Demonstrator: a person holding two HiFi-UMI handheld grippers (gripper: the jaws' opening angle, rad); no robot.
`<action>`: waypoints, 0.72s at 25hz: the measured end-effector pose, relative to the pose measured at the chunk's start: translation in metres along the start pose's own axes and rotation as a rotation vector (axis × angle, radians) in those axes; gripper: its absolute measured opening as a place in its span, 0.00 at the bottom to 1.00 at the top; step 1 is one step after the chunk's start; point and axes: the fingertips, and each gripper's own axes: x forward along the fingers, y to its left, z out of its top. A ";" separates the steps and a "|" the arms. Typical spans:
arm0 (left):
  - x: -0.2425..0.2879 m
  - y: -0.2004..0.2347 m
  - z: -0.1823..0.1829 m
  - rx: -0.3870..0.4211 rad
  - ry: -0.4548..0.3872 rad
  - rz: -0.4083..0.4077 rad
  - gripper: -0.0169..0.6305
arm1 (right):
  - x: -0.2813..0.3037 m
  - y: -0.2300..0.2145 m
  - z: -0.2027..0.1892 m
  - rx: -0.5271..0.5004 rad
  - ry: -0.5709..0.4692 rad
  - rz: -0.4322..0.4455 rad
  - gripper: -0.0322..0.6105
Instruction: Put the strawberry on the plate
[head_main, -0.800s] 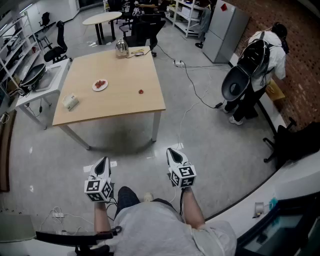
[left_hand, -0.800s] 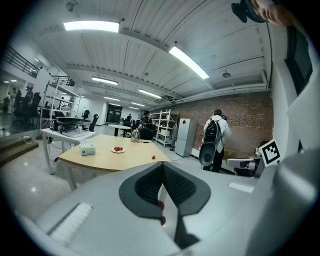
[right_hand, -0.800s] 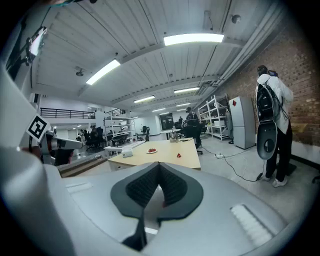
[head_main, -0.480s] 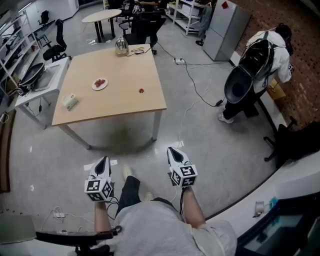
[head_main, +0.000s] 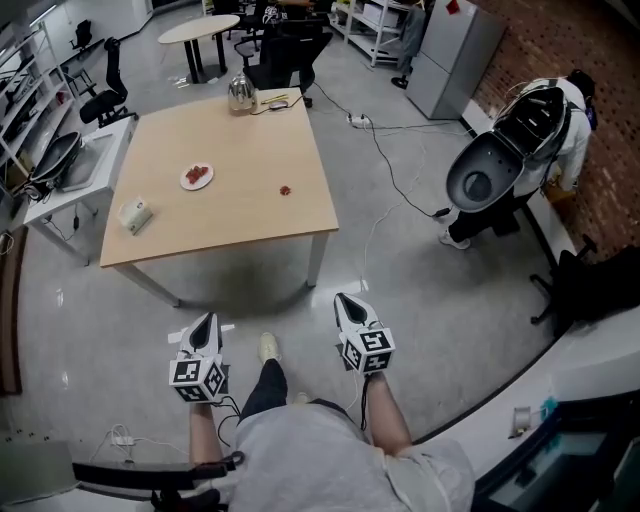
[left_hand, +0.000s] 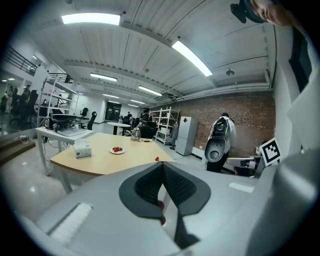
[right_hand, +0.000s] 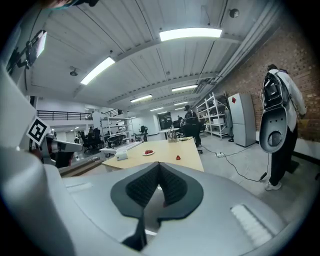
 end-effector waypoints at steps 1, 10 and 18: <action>0.009 0.005 0.004 0.002 0.001 -0.002 0.06 | 0.009 -0.001 0.003 0.000 0.000 -0.002 0.06; 0.079 0.047 0.035 0.010 0.013 -0.033 0.06 | 0.083 -0.010 0.032 -0.010 0.003 -0.023 0.06; 0.141 0.085 0.057 0.037 0.035 -0.070 0.06 | 0.153 -0.014 0.055 -0.011 0.010 -0.048 0.06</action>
